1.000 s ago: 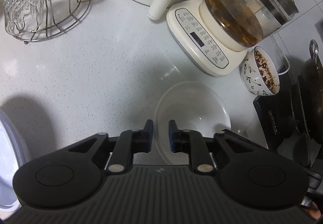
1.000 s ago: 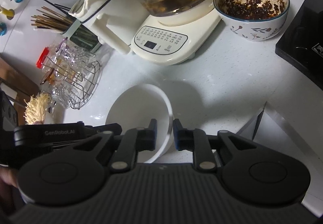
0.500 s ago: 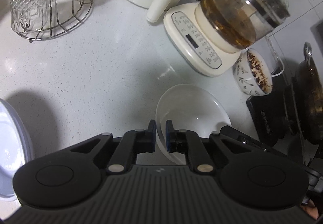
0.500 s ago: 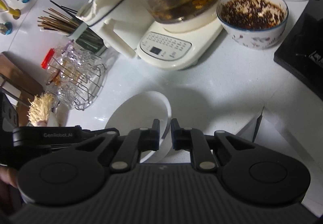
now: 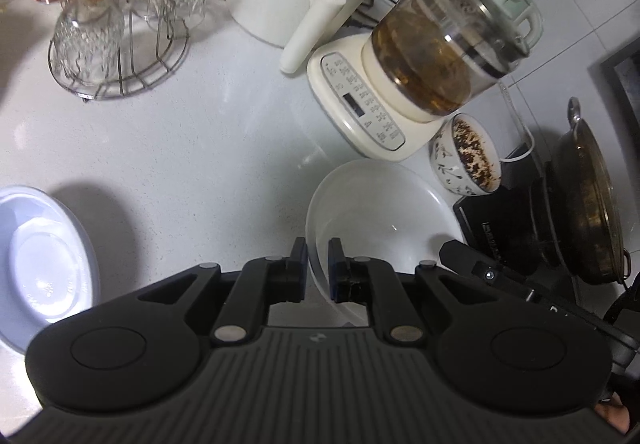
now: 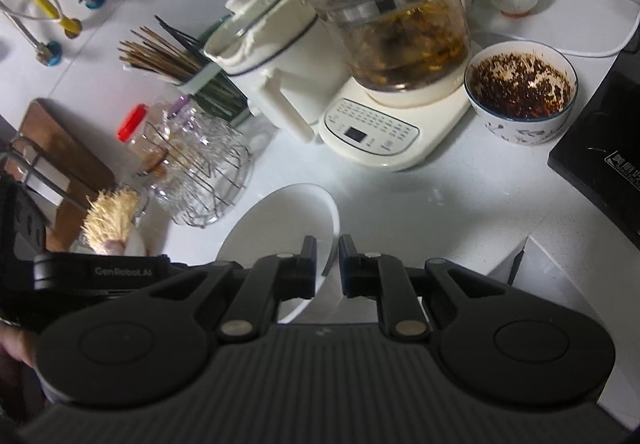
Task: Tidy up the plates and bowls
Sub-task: 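Lift the white bowl and carry it toward the blue bowls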
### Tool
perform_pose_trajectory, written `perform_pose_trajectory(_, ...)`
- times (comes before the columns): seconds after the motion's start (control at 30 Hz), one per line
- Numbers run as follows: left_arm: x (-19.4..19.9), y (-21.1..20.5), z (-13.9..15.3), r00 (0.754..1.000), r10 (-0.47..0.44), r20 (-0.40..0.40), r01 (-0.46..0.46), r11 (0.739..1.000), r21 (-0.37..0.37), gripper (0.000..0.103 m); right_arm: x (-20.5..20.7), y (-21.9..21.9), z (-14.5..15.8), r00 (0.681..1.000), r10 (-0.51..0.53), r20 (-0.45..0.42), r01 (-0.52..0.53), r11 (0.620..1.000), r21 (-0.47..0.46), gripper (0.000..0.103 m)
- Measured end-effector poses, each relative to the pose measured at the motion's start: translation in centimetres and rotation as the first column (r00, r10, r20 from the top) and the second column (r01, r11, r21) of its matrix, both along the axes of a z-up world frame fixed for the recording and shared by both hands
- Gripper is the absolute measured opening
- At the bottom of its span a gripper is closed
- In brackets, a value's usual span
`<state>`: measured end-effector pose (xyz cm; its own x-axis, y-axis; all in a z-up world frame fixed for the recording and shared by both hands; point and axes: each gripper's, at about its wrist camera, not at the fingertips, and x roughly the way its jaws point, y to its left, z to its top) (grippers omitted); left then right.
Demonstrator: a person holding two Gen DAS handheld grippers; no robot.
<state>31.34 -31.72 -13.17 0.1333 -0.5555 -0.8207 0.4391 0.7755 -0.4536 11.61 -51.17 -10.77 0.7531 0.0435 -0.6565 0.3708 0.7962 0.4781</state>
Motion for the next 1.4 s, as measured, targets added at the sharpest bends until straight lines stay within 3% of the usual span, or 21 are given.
perform_pose_trajectory(0.33,0.2,2.2,4.2,0.999,-0.013,0.031,0.014,0.999,-0.031,0.011,-0.4,2.6,3.5,0.999,0.002,0.042,0.000,0.999,-0.049,0.014)
perform_pose_trajectory(0.67,0.8,5.5,6.5,0.998,-0.012,0.063,0.015,0.999,-0.045,0.011,0.3,5.1,5.1,0.996,0.001,0.090,0.002,1.000,-0.030,0.014)
perform_pose_trajectory(1.1,2.0,11.5,6.0,0.995,0.077,0.060,-0.071,0.994,-0.087,0.012,3.5,9.1,5.4,0.993,0.076,0.092,-0.071,0.996,-0.049,0.014)
perform_pose_trajectory(1.4,2.8,16.1,4.9,0.974,0.221,0.049,-0.215,0.971,-0.109,0.012,6.3,11.9,4.9,0.979,0.192,0.072,-0.188,0.980,-0.058,0.014)
